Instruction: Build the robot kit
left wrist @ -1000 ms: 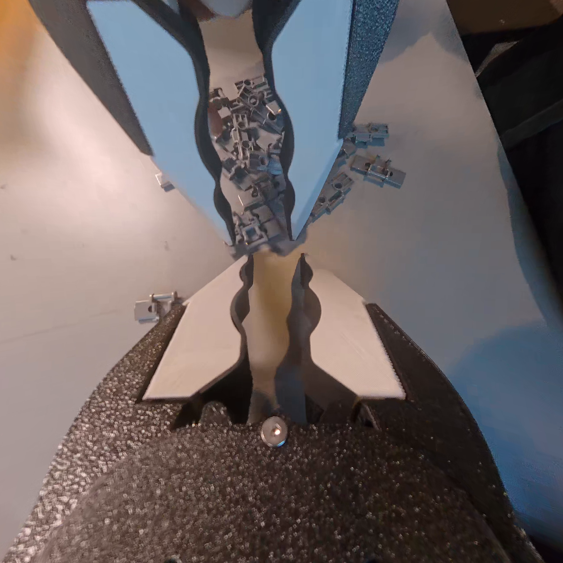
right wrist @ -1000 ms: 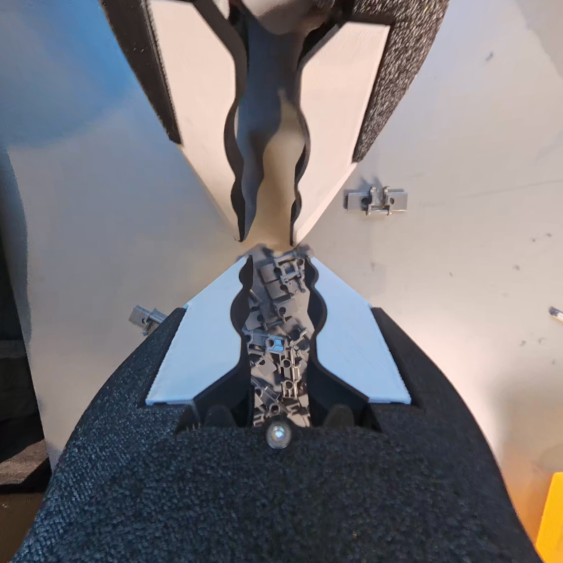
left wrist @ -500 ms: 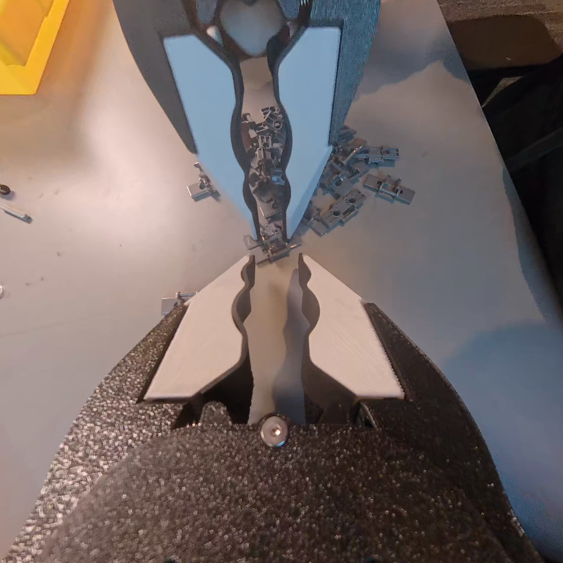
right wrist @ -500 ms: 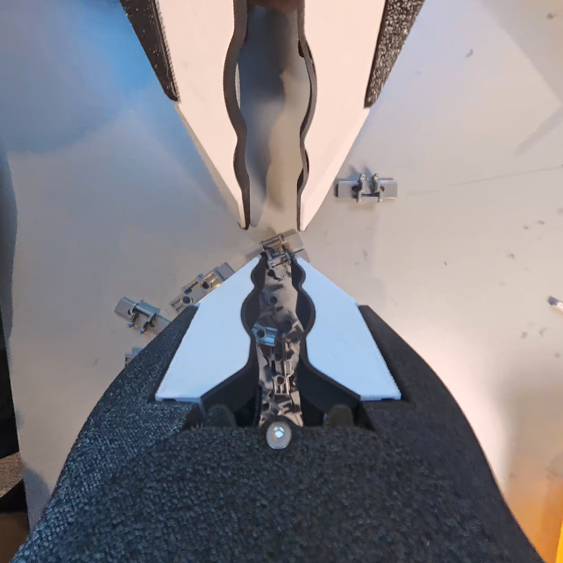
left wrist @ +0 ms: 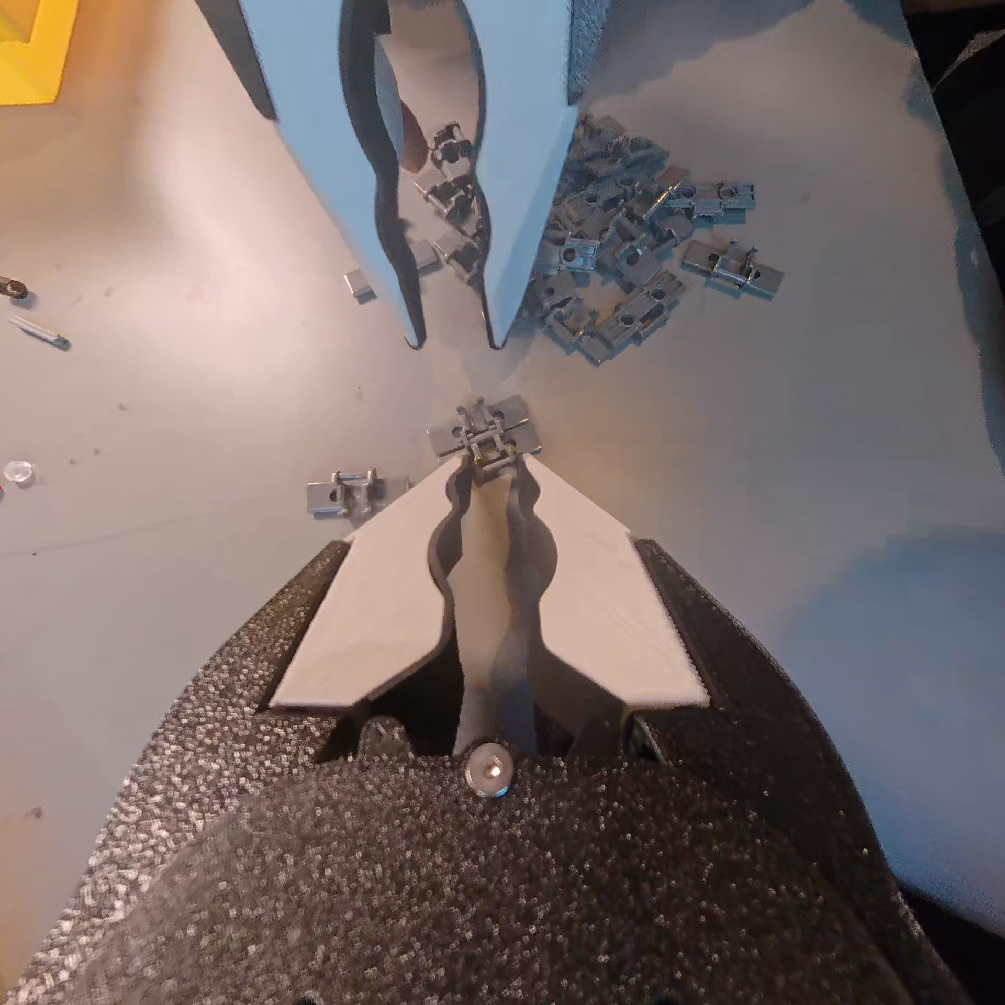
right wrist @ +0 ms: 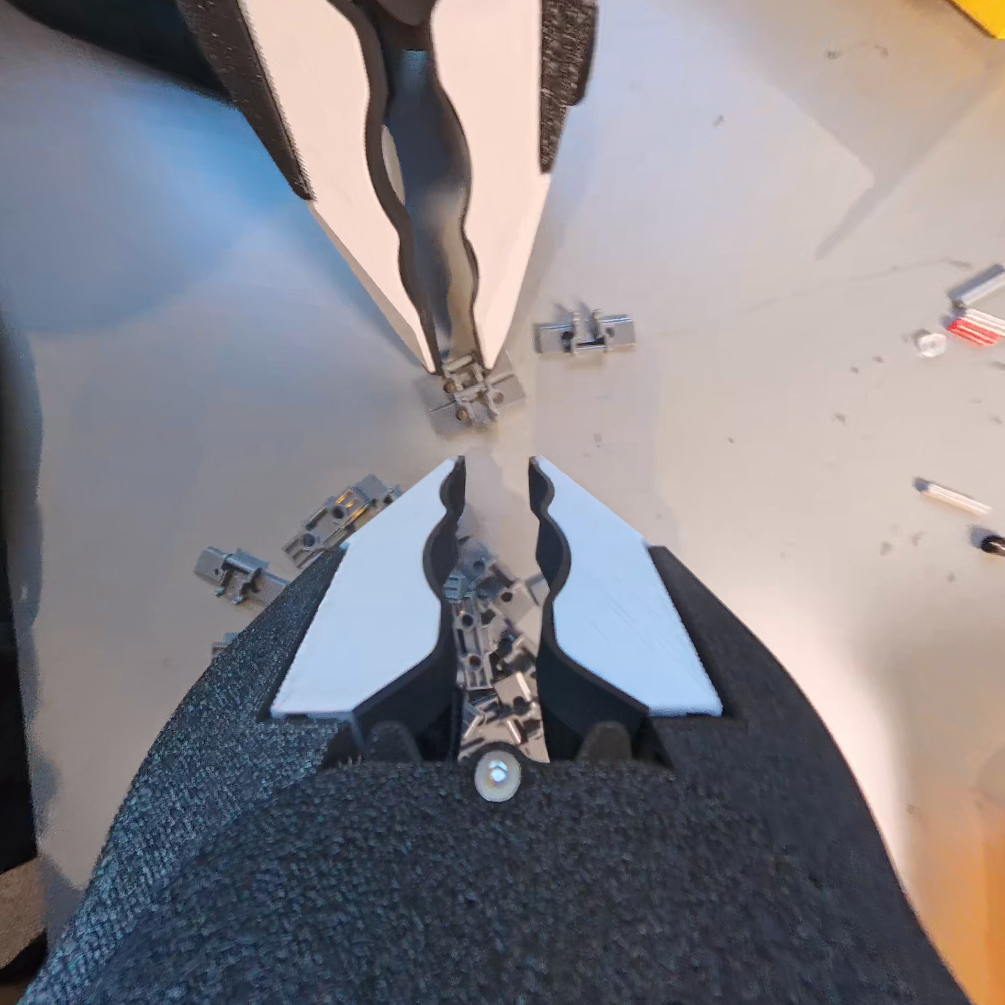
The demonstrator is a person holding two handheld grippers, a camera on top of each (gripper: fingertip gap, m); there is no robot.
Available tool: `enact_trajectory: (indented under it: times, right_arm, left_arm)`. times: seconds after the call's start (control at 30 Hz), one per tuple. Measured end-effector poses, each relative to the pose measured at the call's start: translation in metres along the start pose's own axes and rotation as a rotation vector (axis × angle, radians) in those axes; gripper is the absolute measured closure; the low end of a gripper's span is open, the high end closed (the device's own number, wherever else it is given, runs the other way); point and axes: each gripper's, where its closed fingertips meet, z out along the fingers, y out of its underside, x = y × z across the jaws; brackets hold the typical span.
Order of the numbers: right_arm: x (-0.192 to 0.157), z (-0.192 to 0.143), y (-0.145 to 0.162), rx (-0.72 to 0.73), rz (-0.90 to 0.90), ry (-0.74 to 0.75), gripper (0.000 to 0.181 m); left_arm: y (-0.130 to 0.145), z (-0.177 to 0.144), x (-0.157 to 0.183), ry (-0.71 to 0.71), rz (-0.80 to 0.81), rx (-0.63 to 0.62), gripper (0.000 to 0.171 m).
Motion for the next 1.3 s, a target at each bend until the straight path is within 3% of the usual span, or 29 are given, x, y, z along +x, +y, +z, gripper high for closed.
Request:
enact_trajectory:
  times: [0.2,0.4,0.7,0.87,1.0,1.1,1.3]
  right_arm:
    - [0.024,0.008,-0.011,0.041,0.015,0.081,0.158]
    - [0.033,0.021,-0.022,0.046,0.007,0.057,0.15]
    - [0.036,0.033,-0.032,0.051,-0.007,0.026,0.149]
    - [0.034,0.038,-0.029,0.033,-0.025,0.004,0.166]
    - [0.034,0.033,-0.025,0.048,-0.02,0.015,0.166]
    - [0.036,0.022,-0.027,0.11,0.003,0.051,0.166]
    - [0.032,-0.01,-0.054,0.364,0.152,0.117,0.166]
  left_arm:
    - [0.012,-0.012,-0.008,0.001,-0.016,-0.01,0.156]
    - [-0.002,-0.007,-0.001,0.044,-0.077,0.05,0.144]
    - [0.005,-0.006,-0.005,0.021,-0.06,0.016,0.158]
    - [0.009,-0.013,-0.012,0.001,-0.059,0.026,0.152]
    - [0.006,-0.021,-0.025,-0.05,-0.113,0.062,0.151]
    - [-0.001,-0.024,-0.035,-0.088,-0.165,0.109,0.148]
    - [-0.04,-0.038,-0.041,-0.117,-0.237,0.333,0.144]
